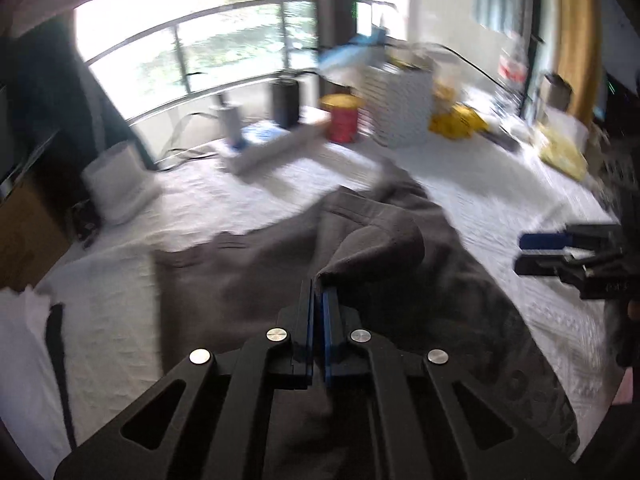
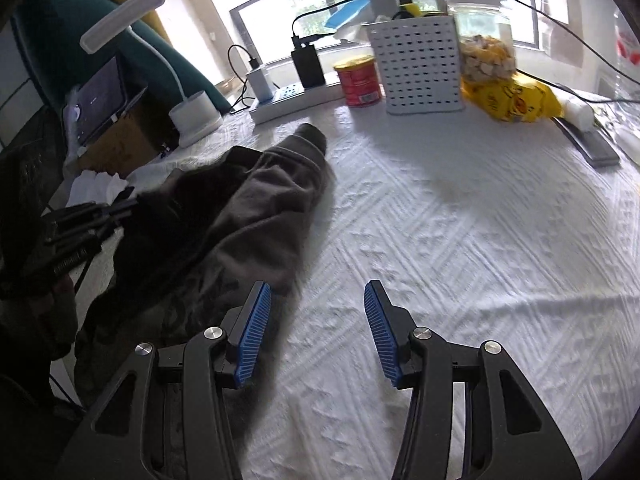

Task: Fold small clothes
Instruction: 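Grasp the grey shirt's edge with the left gripper and fold it over, then open the left gripper to release the shirt edge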

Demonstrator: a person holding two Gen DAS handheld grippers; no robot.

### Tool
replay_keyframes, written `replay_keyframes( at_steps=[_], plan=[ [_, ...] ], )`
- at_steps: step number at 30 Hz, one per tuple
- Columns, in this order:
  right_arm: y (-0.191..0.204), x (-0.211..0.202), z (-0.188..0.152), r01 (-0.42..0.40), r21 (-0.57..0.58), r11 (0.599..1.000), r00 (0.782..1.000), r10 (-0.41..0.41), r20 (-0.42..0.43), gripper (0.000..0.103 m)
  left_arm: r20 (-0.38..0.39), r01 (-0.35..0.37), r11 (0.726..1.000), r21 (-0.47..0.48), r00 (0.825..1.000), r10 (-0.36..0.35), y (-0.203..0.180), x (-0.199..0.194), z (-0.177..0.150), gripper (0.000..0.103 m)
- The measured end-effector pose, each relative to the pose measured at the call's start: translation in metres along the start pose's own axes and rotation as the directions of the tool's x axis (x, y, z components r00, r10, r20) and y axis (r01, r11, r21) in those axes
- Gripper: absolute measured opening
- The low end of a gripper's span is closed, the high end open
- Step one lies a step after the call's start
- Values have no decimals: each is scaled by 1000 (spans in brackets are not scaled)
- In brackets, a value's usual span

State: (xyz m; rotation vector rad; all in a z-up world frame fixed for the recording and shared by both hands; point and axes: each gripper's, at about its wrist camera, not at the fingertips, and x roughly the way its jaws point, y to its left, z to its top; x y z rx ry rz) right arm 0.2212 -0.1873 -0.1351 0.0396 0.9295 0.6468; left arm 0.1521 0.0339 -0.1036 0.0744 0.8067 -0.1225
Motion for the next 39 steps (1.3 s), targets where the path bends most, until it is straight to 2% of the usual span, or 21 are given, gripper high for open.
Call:
replay_keyframes(
  at_steps=[4,8,14,17,19,21,23,25,26,27,31,35,39],
  plan=[
    [11,12,11,6,-25,1000,1000,-6,-11,52,9,-45,995,-89,999,46,45,4,-6,2],
    [17,22,21,24,-39,999,1000,-25,-15,52,-21,-47,984,-170,999,44,81,25,-19,2],
    [15,33,38,63,-40,997,998,-63,-13,52,-67,-43,964,-262,997,26,105,43,-32,4],
    [12,37,42,79,-37,996,997,-79,-15,52,-49,-46,948,-315,998,32,115,39,-32,8],
    [12,39,45,85,-38,996,996,-85,-15,52,-49,-44,951,-307,998,31,113,35,-29,8],
    [12,39,47,88,-38,995,996,-88,-13,52,-47,-73,963,-260,997,63,108,31,-24,8],
    [13,39,48,89,-40,995,996,-89,-8,52,-53,-68,968,-241,997,57,105,26,-20,10],
    [13,38,48,90,-43,995,996,-90,-5,52,-37,-67,966,-251,998,59,104,18,-16,32],
    [13,38,47,89,-45,995,996,-90,-5,52,-27,-63,964,-257,998,58,103,14,-15,49],
    [13,39,47,88,-44,995,996,-89,-5,52,-15,-55,964,-262,998,53,103,10,-13,54],
    [13,40,46,85,-47,995,996,-86,-9,52,13,-25,968,-251,999,29,93,-2,-4,54],
    [8,40,47,91,-45,995,996,-92,-8,52,21,46,976,-213,999,-43,77,2,0,54],
    [-2,43,53,107,-30,994,994,-107,0,52,-41,54,981,-186,997,-62,66,25,-5,54]
  ],
)
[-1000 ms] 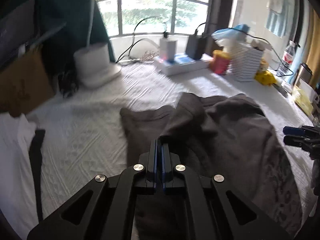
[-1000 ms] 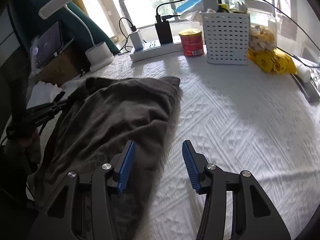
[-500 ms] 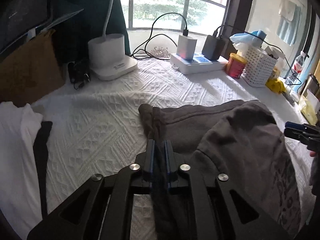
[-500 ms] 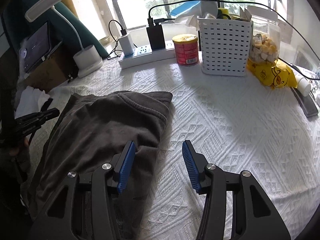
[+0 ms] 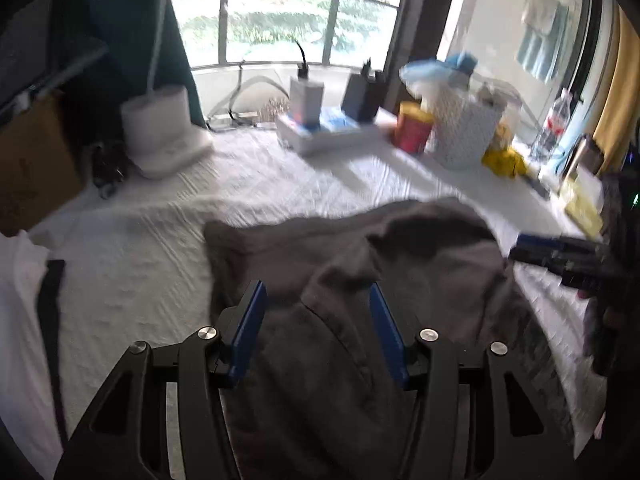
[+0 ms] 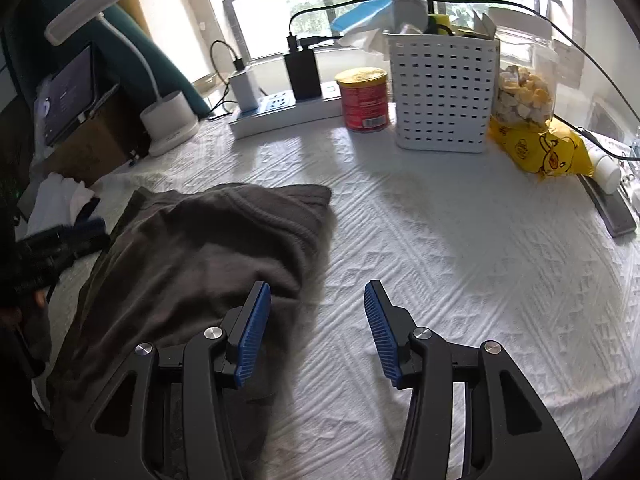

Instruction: Fold small clothes

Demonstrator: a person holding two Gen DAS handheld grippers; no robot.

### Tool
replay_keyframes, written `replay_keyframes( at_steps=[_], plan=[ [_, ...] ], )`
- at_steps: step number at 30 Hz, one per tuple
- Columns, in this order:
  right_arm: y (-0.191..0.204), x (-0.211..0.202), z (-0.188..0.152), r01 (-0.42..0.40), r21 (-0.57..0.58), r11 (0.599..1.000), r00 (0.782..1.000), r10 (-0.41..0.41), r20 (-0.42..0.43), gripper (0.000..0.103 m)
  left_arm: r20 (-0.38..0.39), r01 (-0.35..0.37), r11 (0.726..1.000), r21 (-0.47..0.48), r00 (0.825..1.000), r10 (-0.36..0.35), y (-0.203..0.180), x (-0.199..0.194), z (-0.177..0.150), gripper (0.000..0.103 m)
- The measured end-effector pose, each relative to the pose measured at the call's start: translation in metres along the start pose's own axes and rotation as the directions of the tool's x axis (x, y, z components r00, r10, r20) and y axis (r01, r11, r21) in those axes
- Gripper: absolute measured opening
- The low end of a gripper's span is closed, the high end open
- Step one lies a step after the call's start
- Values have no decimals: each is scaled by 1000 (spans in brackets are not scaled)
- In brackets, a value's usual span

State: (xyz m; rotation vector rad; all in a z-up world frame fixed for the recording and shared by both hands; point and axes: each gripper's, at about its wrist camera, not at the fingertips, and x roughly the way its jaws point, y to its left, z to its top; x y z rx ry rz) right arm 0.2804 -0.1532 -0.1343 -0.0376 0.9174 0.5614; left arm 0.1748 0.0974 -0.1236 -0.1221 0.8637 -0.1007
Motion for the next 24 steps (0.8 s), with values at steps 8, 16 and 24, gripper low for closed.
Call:
replay_keyframes(
  at_steps=[8,16,24],
  plan=[
    [-12,21,17,-31,34,999,999,31,-7,52,-53,17,999,-39,998,-19,7,26,-9,54],
    [-5,50,27,-150,46,988,988,152,-41,16,-23,43,998,-35,999,-44,14,24,-7,7],
    [0,44,58,-188,7,982,982,188,24,12,64,51,998,-30,997,-49,21,-2,16,6]
  ],
)
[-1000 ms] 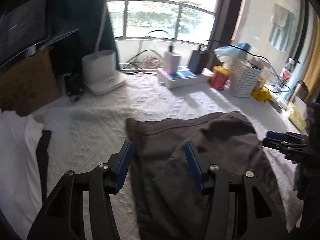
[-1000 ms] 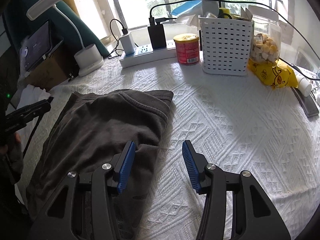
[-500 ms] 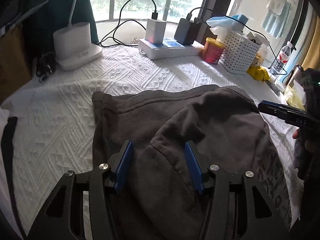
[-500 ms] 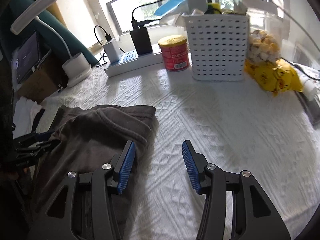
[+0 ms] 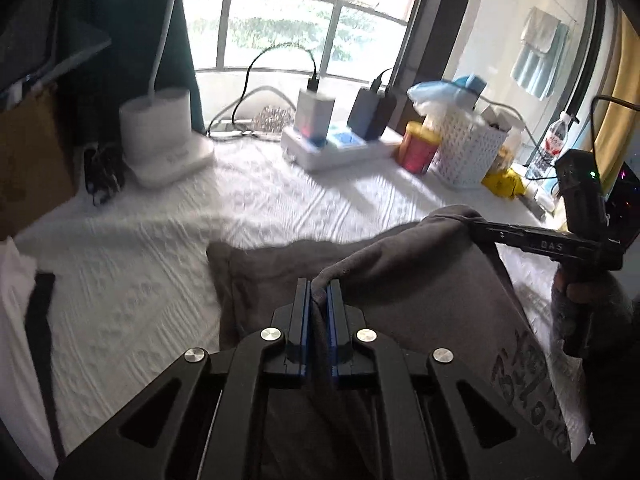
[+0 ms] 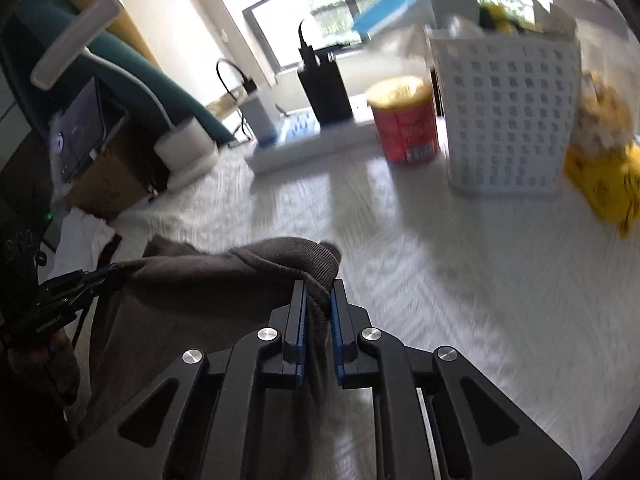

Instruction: Fold small clothes

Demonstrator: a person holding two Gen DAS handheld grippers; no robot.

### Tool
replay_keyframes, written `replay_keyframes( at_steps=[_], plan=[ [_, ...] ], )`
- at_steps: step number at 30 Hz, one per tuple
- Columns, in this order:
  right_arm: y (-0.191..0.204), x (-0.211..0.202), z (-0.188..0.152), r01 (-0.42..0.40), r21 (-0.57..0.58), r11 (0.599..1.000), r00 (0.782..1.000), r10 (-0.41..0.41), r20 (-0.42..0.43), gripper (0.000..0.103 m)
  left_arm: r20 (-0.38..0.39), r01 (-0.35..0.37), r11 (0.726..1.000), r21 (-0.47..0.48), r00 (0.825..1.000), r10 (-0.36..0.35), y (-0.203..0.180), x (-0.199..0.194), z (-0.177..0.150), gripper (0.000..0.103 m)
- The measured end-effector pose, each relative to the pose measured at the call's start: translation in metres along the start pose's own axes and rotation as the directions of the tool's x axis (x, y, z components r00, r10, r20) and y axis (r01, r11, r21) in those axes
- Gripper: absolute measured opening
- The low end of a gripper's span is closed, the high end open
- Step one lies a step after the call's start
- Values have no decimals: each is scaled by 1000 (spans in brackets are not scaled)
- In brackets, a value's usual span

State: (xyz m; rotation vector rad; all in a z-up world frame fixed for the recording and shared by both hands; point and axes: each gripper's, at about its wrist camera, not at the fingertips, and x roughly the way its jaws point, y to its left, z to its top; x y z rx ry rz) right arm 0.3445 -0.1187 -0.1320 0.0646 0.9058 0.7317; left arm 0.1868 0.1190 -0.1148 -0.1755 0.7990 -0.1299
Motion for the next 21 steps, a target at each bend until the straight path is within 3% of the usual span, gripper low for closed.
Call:
replay_keyframes(
  at_steps=[4,7,13,16,21],
  plan=[
    [2,9,7,11,-23,1000,1000,-11,-5,12,5,-28,1000,14,1000,28,4,5,8,6],
    [2,21,5,41,-41,998,999,-43,-31,13,-62,-61,998,14,996,62,13,26,0,6],
    [5,21,2,108,-63,992,993,-110,-35,33,-101,-77,996,-34,992,73,22,32,-16,11],
    [8,14,2,131,-78,988,991,-133,-30,34,-97,-72,995,-76,993,65,29,25,-17,12],
    [17,-3,-5,159,-96,983,987,-160,-9,34,-71,-119,990,-74,991,114,27,9,-18,34]
  ],
)
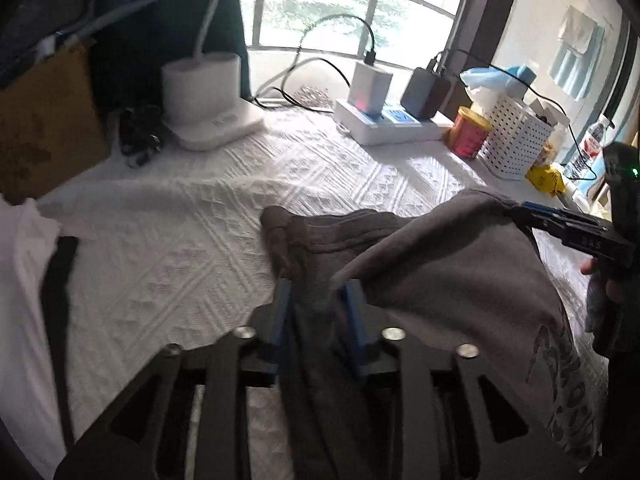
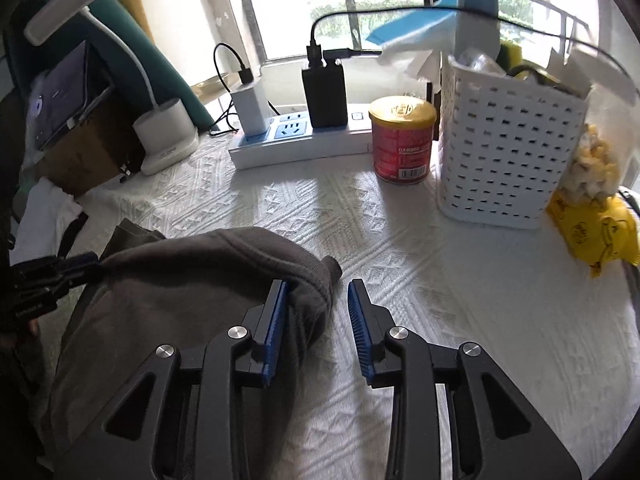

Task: Fold small clothes
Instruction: 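Open both grippers and release the folded shirt strip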

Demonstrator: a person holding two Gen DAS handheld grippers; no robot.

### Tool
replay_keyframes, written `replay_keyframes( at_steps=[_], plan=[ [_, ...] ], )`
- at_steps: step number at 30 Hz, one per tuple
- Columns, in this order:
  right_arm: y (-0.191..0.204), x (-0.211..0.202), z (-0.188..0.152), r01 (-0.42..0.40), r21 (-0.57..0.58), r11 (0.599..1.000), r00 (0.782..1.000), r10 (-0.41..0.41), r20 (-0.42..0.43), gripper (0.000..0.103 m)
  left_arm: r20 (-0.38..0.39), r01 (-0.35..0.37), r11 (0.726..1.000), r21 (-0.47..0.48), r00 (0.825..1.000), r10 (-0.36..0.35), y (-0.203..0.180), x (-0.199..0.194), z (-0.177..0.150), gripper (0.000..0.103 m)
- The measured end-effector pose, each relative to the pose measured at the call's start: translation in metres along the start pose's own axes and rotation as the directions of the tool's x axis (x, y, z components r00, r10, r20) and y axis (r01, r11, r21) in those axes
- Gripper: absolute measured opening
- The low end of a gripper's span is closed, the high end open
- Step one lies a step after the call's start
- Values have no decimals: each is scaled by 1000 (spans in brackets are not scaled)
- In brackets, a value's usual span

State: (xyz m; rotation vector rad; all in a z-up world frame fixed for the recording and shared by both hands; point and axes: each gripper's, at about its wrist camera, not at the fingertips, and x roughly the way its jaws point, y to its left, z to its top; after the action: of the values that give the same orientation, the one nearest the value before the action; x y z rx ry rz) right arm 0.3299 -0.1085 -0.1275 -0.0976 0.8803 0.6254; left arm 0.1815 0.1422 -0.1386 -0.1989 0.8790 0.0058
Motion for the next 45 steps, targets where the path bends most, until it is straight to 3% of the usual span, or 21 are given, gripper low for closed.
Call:
replay_keyframes(
  at_steps=[5,15,25,28,33,38,42,45],
  plan=[
    [8,-22,-12,5,1,1000,1000,-5,16,34,47,3,1000,-17,999,-3,2,-24,-4,34],
    [29,-59,-47,5,-1,1000,1000,-5,25,34,66,41,999,-8,997,-41,-8,-59,-33,35],
    [44,-85,-89,4,16,1000,1000,-5,22,34,49,131,990,46,990,-133,-35,-85,-76,36],
    [47,-91,-102,6,19,1000,1000,-6,21,34,36,161,986,42,986,-163,-42,-89,-89,45],
    [52,-102,-120,5,24,1000,1000,-6,23,34,4,150,988,42,989,-151,-51,-91,-109,47],
    [55,-110,-138,-1,31,1000,1000,0,23,34,4,200,979,46,980,-200,-59,-103,-126,47],
    [56,-115,-151,-6,30,1000,1000,5,22,34,-19,234,972,27,972,-233,-59,-106,-142,47],
    [55,-118,-159,-7,35,999,1000,6,20,34,5,236,971,-23,972,-236,-52,-111,-150,47]
  ],
)
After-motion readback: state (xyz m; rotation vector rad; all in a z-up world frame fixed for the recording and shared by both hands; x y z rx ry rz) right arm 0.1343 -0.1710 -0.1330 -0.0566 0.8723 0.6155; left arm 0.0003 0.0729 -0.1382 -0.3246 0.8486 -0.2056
